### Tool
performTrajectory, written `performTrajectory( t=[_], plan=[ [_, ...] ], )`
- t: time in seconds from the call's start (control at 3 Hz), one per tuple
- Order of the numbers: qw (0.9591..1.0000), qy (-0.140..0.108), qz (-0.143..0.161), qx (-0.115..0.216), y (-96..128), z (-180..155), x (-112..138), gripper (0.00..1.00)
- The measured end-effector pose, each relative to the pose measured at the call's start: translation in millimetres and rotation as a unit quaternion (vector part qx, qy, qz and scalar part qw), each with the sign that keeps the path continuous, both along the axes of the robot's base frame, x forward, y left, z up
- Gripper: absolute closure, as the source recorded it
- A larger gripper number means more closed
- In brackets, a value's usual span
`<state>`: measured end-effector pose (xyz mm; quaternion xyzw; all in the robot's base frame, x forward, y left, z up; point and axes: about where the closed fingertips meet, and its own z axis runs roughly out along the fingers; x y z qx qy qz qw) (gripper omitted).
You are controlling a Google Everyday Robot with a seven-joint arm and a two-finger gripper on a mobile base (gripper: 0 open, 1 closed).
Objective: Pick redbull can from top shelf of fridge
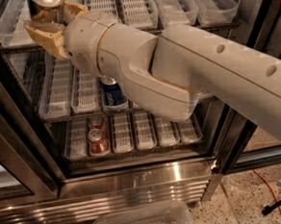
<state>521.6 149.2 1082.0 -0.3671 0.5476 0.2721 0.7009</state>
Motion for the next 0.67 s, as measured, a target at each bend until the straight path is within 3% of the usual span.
performTrajectory(
  t=[0.67],
  plan=[
    [0.9971, 0.023, 0.05, -0.054, -3.5, -25.9, -31.1, 1.0]
  ],
)
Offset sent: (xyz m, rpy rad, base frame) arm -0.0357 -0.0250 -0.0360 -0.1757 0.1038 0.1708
